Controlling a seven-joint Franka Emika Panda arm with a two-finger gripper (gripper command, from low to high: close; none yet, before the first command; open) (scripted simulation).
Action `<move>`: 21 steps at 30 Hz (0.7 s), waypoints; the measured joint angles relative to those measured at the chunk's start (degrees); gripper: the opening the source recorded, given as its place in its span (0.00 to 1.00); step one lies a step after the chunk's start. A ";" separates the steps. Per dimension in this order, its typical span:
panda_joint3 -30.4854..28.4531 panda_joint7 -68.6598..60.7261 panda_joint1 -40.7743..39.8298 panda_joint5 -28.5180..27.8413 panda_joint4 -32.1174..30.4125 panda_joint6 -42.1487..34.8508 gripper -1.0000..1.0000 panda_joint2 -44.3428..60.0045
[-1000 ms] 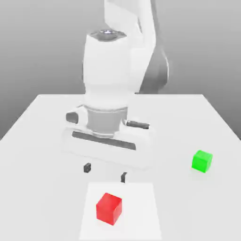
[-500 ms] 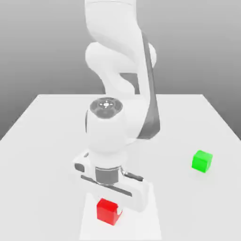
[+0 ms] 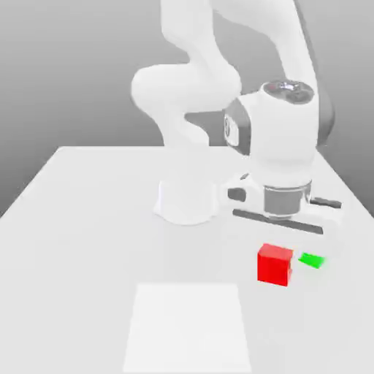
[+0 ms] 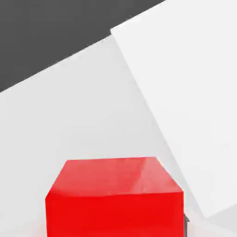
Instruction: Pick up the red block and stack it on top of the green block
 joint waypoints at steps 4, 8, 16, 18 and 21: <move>6.66 11.86 5.52 3.20 -3.01 -0.92 0.00 -4.09; 13.98 23.55 11.22 6.46 -6.06 -1.62 0.00 -7.87; 17.72 30.36 9.19 1.34 -6.85 2.01 0.00 -4.83; 18.22 31.59 8.25 -0.45 -6.85 3.01 0.00 -3.67; 18.84 33.49 6.90 -3.22 -6.84 4.48 0.00 -1.89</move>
